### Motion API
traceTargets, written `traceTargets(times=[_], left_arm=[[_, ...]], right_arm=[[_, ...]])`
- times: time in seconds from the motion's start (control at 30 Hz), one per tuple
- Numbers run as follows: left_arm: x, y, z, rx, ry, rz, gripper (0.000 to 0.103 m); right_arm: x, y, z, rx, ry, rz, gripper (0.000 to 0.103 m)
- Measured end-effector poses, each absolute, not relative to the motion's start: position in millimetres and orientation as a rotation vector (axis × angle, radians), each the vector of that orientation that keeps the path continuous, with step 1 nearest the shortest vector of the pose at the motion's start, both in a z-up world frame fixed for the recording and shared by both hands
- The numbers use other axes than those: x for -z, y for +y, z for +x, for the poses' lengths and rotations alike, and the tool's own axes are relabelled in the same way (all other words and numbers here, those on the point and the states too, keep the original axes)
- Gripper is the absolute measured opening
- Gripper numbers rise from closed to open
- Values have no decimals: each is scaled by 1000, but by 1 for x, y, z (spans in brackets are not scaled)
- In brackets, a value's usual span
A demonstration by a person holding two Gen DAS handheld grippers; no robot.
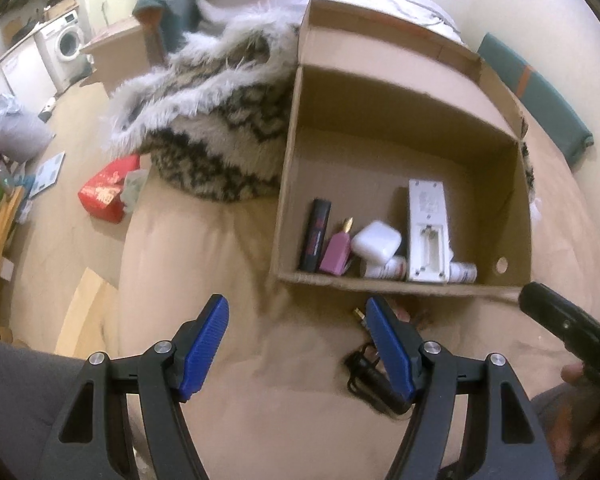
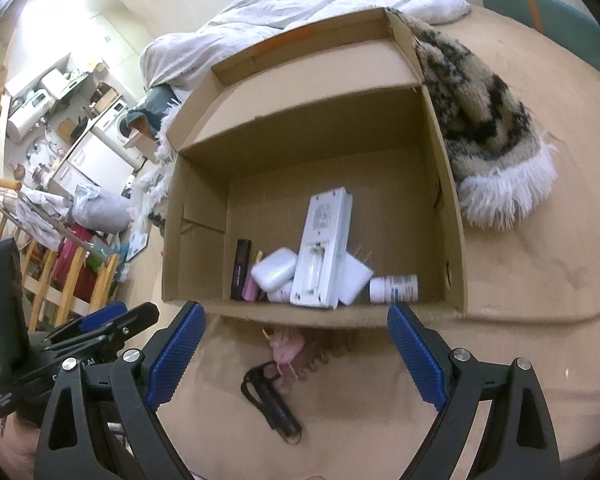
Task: Organize rigid objects
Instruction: 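Withdraw both tools from the box toward the black cable, then lower the left tool and grasp the black flashlight with lanyard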
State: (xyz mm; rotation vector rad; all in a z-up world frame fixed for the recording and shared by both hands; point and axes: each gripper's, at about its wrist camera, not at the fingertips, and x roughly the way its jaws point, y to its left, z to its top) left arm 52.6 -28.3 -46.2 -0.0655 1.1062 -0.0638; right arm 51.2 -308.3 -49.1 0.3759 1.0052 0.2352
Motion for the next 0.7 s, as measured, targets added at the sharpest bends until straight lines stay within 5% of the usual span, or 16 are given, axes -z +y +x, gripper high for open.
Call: traceTargets(times=[0.7], left_arm=[[132, -53, 47, 146, 1404, -128, 69]], right_arm=[[104, -322, 50, -76, 1219, 389, 98]])
